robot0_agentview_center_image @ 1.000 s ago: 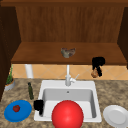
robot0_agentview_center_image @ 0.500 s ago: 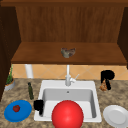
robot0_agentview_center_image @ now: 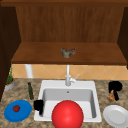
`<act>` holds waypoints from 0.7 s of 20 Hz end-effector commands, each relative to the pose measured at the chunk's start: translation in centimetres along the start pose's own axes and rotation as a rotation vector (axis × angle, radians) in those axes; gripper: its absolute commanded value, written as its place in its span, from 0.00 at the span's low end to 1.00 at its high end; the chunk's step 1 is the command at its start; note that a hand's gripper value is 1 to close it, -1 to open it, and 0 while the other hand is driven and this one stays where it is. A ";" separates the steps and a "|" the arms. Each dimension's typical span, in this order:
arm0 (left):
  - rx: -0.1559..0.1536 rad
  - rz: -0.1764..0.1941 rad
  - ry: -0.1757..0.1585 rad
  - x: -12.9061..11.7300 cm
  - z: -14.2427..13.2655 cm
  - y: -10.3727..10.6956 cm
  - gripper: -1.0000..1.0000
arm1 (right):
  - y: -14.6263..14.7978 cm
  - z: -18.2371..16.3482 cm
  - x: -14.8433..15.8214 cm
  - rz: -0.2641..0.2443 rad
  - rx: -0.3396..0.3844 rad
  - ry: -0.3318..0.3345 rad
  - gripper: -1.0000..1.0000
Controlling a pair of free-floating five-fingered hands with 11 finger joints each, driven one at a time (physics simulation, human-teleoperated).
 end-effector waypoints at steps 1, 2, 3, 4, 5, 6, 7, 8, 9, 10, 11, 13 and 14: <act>0.000 0.000 0.000 0.0 0.0 0.0 0.50 | 3.1 -0.8 -1.4 -0.014 -0.022 0.051 1.00; 0.000 0.000 0.000 0.0 0.0 0.0 0.50 | 4.0 -1.0 -1.8 -0.013 -0.017 0.056 1.00; 0.000 0.000 0.000 0.0 0.0 0.0 0.50 | 4.8 -1.2 -2.1 -0.012 -0.014 0.060 1.00; 0.000 0.000 0.000 0.0 0.0 0.0 0.50 | 5.7 -1.5 -2.5 -0.011 -0.014 0.064 1.00; 0.000 0.000 0.000 0.0 0.0 0.0 0.50 | 6.5 -1.7 -2.9 -0.010 -0.014 0.068 1.00; 0.000 0.000 0.000 0.0 0.0 0.0 0.50 | 7.4 -1.9 -3.3 -0.009 -0.015 0.071 1.00; 0.000 0.000 0.000 0.0 0.0 0.0 0.50 | 8.2 -2.1 -3.7 -0.009 -0.019 0.076 1.00; 0.000 0.000 0.000 0.0 0.0 0.0 0.50 | 9.0 -2.3 -4.0 -0.007 -0.020 0.077 1.00; 0.000 0.000 0.000 0.0 0.0 0.0 0.50 | 9.9 -2.5 -4.4 -0.007 -0.020 0.079 1.00; 0.000 0.000 0.000 0.0 0.0 0.0 0.50 | 10.7 -2.8 -4.7 -0.007 -0.019 0.083 1.00; 0.000 0.000 0.000 0.0 0.0 0.0 0.50 | 11.5 -3.0 -5.0 -0.006 -0.019 0.085 1.00; 0.000 0.000 0.000 0.0 0.0 0.0 0.50 | 13.2 -3.6 -5.5 -0.008 -0.019 0.095 1.00; 0.000 0.000 0.000 0.0 0.0 0.0 0.50 | 13.9 -4.0 -5.6 -0.009 -0.016 0.103 1.00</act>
